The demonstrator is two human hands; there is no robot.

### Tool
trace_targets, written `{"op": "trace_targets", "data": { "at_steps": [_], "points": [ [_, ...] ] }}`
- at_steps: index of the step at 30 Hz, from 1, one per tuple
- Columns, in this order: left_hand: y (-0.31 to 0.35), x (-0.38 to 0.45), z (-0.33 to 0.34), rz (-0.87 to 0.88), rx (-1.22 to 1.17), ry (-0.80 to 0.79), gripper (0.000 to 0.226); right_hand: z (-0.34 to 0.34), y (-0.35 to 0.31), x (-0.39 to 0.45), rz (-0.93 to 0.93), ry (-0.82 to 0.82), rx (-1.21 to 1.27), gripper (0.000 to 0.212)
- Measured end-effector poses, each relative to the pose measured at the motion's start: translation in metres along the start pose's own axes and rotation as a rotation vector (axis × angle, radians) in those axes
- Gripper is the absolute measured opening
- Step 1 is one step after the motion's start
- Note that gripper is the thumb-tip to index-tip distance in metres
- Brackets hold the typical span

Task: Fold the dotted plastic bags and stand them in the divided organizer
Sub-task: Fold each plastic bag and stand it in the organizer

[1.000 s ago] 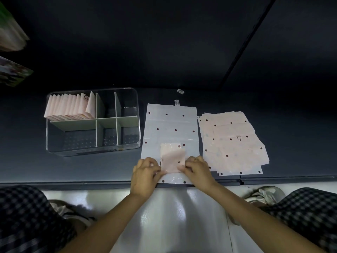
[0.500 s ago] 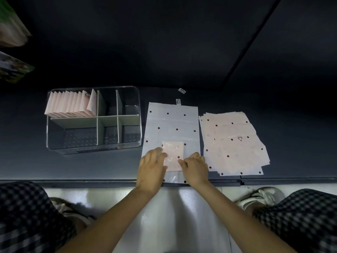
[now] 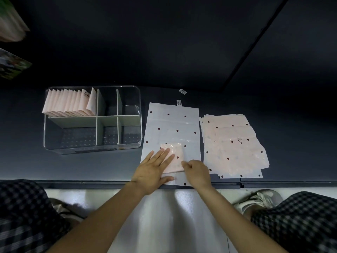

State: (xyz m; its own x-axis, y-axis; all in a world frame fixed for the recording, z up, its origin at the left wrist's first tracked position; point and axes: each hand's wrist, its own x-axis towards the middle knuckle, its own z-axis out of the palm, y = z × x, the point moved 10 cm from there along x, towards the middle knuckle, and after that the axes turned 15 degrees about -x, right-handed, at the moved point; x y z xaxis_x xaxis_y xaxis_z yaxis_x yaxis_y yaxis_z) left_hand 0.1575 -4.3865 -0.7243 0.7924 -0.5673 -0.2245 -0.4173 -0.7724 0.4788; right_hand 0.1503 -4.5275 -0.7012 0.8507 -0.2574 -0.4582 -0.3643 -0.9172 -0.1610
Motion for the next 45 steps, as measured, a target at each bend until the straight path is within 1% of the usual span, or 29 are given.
{"op": "trace_targets", "data": {
  "at_steps": [3,4,5,6,7,8,9,11,13,14,16,17,18,20,21,22,23,25,26,27,29,33,35,38,40,42,45],
  "points": [
    [0.002,0.001,-0.013,-0.019,-0.046,0.056,0.058,0.0,0.004,-0.001,0.129,-0.173,0.455,0.042],
    [0.004,0.001,-0.02,-0.021,-0.079,0.068,0.058,-0.003,0.001,-0.004,0.136,-0.197,0.526,0.038],
    [0.005,0.002,-0.027,-0.032,-0.131,0.069,0.059,-0.012,-0.003,-0.006,0.097,-0.183,0.504,0.035],
    [0.004,0.003,-0.037,-0.061,-0.208,0.056,0.057,-0.025,-0.009,-0.008,0.022,-0.121,0.365,0.032],
    [0.004,0.002,-0.047,-0.076,-0.288,0.029,0.052,-0.043,-0.013,-0.011,-0.059,-0.014,0.167,0.033],
    [0.006,0.002,-0.058,-0.059,-0.332,-0.008,0.048,-0.063,-0.023,-0.017,-0.156,0.086,0.041,0.038],
    [0.009,0.002,-0.069,-0.023,-0.325,-0.049,0.046,-0.08,-0.038,-0.025,-0.27,0.13,0.014,0.047],
    [0.01,0.0,-0.092,0.001,-0.234,-0.121,0.045,-0.102,-0.07,-0.04,-0.485,0.089,0.038,0.067],
    [0.011,-0.004,-0.114,0.012,-0.161,-0.171,0.04,-0.109,-0.1,-0.052,-0.609,0.025,-0.05,0.081],
    [0.014,-0.006,-0.123,0.02,-0.149,-0.192,0.035,-0.107,-0.113,-0.055,-0.643,-0.01,-0.128,0.081],
    [0.017,-0.013,-0.142,0.037,-0.147,-0.24,0.024,-0.099,-0.137,-0.059,-0.68,-0.038,-0.307,0.071],
    [0.017,-0.017,-0.152,0.042,-0.149,-0.264,0.021,-0.097,-0.15,-0.06,-0.689,-0.032,-0.353,0.061],
    [0.013,-0.021,-0.164,0.038,-0.156,-0.279,0.019,-0.098,-0.164,-0.06,-0.697,-0.019,-0.347,0.045],
    [-0.002,-0.028,-0.192,0.019,-0.215,-0.266,0.018,-0.103,-0.185,-0.054,-0.661,-0.04,-0.214,0.008],
    [-0.014,-0.031,-0.208,0.006,-0.263,-0.228,0.019,-0.102,-0.193,-0.049,-0.631,-0.081,-0.139,0.009],
    [-0.03,-0.033,-0.224,-0.013,-0.307,-0.157,0.019,-0.101,-0.201,-0.044,-0.598,-0.135,-0.063,0.01],
    [-0.05,-0.036,-0.241,-0.045,-0.33,-0.053,0.018,-0.099,-0.208,-0.039,-0.56,-0.195,0.025,0.006],
    [-0.098,-0.043,-0.267,-0.15,-0.255,0.199,0.019,-0.098,-0.218,-0.027,-0.463,-0.272,0.199,0.012],
    [-0.12,-0.048,-0.272,-0.215,-0.182,0.29,0.021,-0.098,-0.222,-0.019,-0.405,-0.293,0.293,0.018],
    [-0.138,-0.051,-0.271,-0.277,-0.128,0.33,0.023,-0.099,-0.227,-0.011,-0.35,-0.298,0.369,0.024],
    [-0.163,-0.052,-0.257,-0.359,-0.08,0.331,0.026,-0.103,-0.239,0.003,-0.267,-0.289,0.49,0.031],
    [-0.18,-0.051,-0.244,-0.382,-0.064,0.372,0.029,-0.098,-0.27,0.023,-0.161,-0.366,0.757,0.034],
    [-0.19,-0.056,-0.244,-0.407,-0.069,0.394,0.03,-0.091,-0.285,0.032,-0.12,-0.388,0.831,0.037],
    [-0.205,-0.065,-0.246,-0.455,-0.078,0.424,0.033,-0.079,-0.307,0.043,-0.09,-0.376,0.838,0.04],
    [-0.208,-0.068,-0.249,-0.458,-0.095,0.454,0.034,-0.073,-0.323,0.048,-0.096,-0.334,0.775,0.04],
    [-0.206,-0.071,-0.251,-0.453,-0.106,0.48,0.033,-0.069,-0.334,0.053,-0.112,-0.243,0.618,0.036],
    [-0.201,-0.071,-0.252,-0.439,-0.124,0.51,0.031,-0.074,-0.344,0.059,-0.137,-0.036,0.315,0.029]
  ]
}}
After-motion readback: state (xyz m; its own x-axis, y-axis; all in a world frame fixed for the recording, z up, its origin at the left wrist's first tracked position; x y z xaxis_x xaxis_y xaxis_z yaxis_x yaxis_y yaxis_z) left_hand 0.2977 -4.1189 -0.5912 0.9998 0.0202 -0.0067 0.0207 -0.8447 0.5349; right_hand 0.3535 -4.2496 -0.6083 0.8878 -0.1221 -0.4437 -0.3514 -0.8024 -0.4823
